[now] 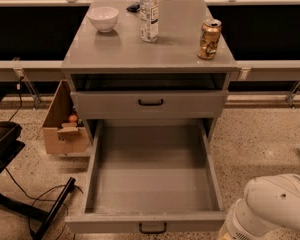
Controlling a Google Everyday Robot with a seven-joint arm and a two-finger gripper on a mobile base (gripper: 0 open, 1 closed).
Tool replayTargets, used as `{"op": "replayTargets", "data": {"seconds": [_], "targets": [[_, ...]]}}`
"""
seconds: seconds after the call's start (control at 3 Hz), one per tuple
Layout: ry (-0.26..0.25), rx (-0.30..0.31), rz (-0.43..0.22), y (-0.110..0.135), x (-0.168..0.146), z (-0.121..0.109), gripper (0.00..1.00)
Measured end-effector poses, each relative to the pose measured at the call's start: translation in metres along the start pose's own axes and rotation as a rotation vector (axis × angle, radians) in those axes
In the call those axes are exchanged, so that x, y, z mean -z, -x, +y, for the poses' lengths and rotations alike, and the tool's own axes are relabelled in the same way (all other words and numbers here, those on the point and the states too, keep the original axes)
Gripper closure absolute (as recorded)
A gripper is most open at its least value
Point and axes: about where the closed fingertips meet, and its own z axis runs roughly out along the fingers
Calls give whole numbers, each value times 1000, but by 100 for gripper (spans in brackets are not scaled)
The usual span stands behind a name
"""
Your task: Close middle drawer
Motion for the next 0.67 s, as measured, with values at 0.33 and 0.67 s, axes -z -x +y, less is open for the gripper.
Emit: {"op": "replayTargets", "data": {"seconds": [0.33,0.67], "targets": [[0,0,0,0,0,0,100],[70,16,-36,14,-35,9,100]]}}
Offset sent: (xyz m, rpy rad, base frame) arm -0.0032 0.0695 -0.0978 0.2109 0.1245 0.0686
